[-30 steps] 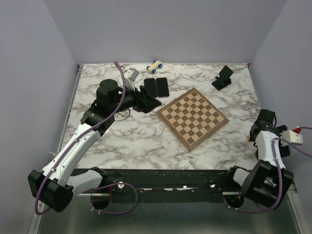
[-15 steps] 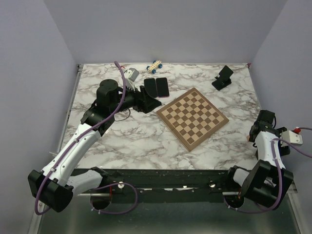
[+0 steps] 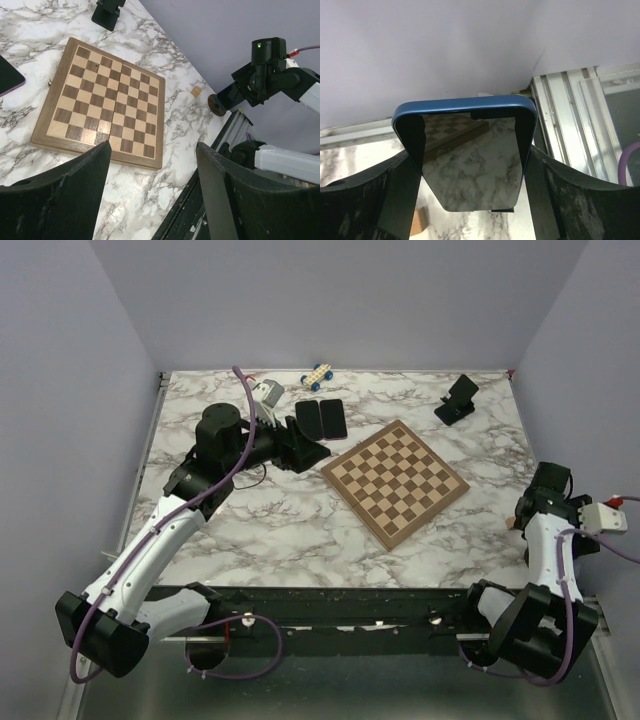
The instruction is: Remove the phone from the phone stand
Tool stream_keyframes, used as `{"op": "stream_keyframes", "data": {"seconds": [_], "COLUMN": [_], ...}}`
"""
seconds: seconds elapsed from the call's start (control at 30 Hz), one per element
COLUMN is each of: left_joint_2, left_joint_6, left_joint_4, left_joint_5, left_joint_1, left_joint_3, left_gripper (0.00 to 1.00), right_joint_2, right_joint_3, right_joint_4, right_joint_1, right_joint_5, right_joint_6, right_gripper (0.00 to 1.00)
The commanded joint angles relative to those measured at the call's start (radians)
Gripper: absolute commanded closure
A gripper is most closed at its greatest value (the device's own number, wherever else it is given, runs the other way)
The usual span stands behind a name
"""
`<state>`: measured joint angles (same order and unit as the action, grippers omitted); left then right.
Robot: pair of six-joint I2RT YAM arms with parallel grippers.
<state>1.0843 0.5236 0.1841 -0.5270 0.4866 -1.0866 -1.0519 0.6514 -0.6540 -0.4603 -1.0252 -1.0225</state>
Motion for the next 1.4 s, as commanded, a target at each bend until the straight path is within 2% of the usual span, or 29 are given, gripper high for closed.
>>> {"op": "stream_keyframes", "data": {"seconds": [0.0, 0.17, 0.23, 0.37, 0.6, 0.67, 0.77, 0.93, 1.0, 1.13, 1.27, 1.37], "left_joint_2": [-0.031, -0.049, -0.053, -0.055, -0.048, -0.046, -0.041, -0.047, -0.056, -0.071, -0.084, -0.109], "left_joint_6": [-0.008, -0.017, -0.02, -0.03, -0.04, -0.043, -0.051, -0.069, -0.079, -0.091, -0.098, -0.095], "left_joint_4": [0.008, 0.014, 0.017, 0.025, 0.044, 0.045, 0.056, 0.07, 0.076, 0.078, 0.083, 0.093], "left_joint_5": [0.01, 0.018, 0.023, 0.035, 0.05, 0.052, 0.065, 0.111, 0.143, 0.202, 0.27, 0.353], "left_joint_1": [0.006, 0.006, 0.006, 0.006, 0.004, 0.004, 0.001, -0.007, -0.006, -0.008, -0.011, -0.018], "left_joint_3": [-0.03, -0.032, -0.035, -0.038, -0.048, -0.048, -0.053, -0.055, -0.05, -0.042, -0.033, -0.023], "left_gripper": [0.23, 0.23, 0.23, 0.23, 0.23, 0.23, 0.22, 0.22, 0.22, 0.22, 0.22, 0.22], "right_joint_2": [0.074, 0.118, 0.108, 0.069, 0.016, -0.024, -0.118, -0.353, -0.454, -0.66, -0.853, -1.038], "right_joint_3": [0.095, 0.171, 0.208, 0.287, 0.356, 0.385, 0.438, 0.56, 0.628, 0.802, 1.009, 1.254], "right_joint_4": [0.012, 0.077, 0.113, 0.173, 0.226, 0.222, 0.228, 0.262, 0.277, 0.309, 0.309, 0.236], "right_joint_1": [-0.006, -0.006, -0.005, -0.001, 0.066, 0.15, 0.364, 0.638, 0.728, 0.841, 0.893, 0.952], "right_joint_5": [0.004, 0.042, 0.102, 0.363, 0.828, 0.917, 0.997, 1.184, 1.216, 1.223, 1.205, 1.198], "right_joint_6": [0.085, 0.232, 0.3, 0.416, 0.499, 0.513, 0.549, 0.553, 0.55, 0.523, 0.511, 0.522], "right_gripper": [0.99, 0.99, 0.99, 0.99, 0.99, 0.99, 0.99, 0.99, 0.99, 0.99, 0.99, 0.99]}}
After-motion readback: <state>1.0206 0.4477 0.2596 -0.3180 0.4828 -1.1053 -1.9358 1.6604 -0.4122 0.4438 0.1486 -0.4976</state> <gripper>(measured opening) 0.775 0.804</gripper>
